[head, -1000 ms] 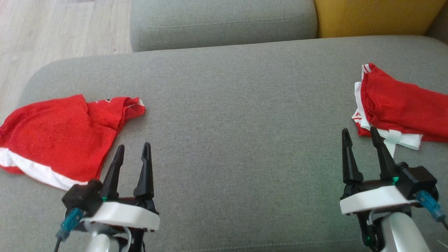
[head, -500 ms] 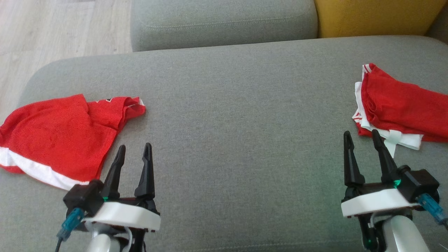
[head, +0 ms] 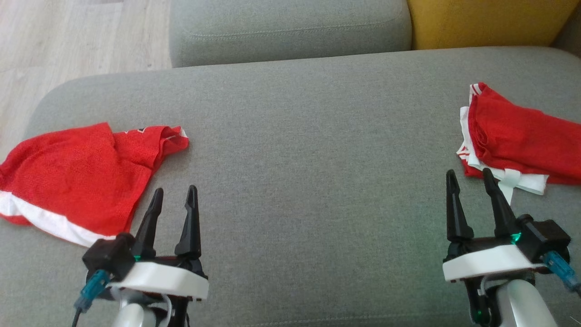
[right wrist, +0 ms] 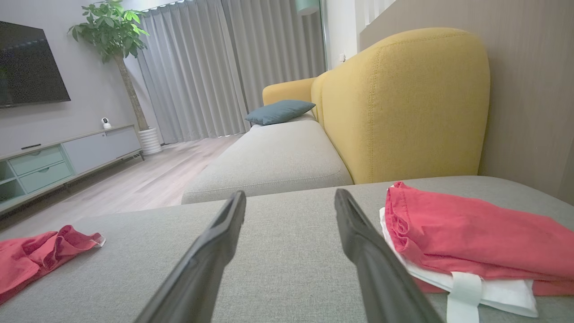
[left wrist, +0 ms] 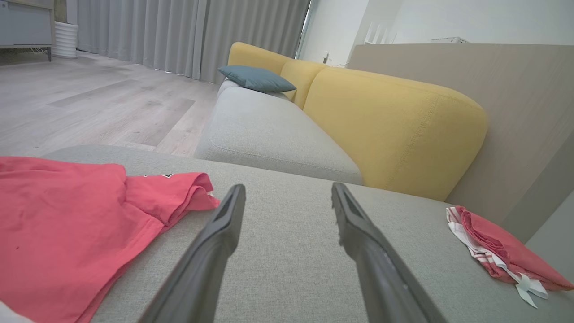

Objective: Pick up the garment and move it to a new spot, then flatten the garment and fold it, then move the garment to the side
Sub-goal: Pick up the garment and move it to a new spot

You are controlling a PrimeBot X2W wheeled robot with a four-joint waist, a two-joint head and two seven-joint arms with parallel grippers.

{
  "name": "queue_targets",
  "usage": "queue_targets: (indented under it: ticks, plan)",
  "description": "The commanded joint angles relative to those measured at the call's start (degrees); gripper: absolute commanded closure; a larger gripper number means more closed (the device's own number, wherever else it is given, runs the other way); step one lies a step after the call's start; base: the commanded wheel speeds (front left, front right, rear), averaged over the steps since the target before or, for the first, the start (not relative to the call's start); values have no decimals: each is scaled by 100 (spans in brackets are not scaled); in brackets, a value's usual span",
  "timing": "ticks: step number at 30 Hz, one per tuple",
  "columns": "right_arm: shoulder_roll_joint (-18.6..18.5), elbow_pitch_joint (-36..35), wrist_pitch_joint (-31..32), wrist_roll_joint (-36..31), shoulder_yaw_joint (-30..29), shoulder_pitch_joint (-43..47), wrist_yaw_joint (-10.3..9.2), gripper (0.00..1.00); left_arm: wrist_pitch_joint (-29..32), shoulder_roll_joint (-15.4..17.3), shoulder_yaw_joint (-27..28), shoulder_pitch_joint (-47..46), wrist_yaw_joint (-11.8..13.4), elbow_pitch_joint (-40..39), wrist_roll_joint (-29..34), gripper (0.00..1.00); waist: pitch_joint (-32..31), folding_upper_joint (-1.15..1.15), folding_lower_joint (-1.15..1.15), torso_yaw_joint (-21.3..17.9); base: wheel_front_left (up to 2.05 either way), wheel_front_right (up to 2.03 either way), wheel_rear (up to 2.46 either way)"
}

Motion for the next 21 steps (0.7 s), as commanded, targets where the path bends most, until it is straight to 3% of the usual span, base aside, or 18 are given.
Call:
queue_targets:
  ticks: [1, 11, 21]
  plan:
    - [-13, -180, -62, 42, 128, -159, 19, 0, -29, 49, 171, -287, 48, -204, 23, 0, -2, 0, 0, 9, 0, 0, 0]
    - [-13, -125, -62, 78, 241, -148, 19, 0, -29, 49, 229, -314, 57, -199, 29, 0, 17, 0, 0, 243, 0, 0, 0]
    - [-13, -90, -62, 145, 467, -161, 19, 0, -29, 49, 374, -365, 44, -208, 52, 0, 61, 0, 0, 842, 0, 0, 0]
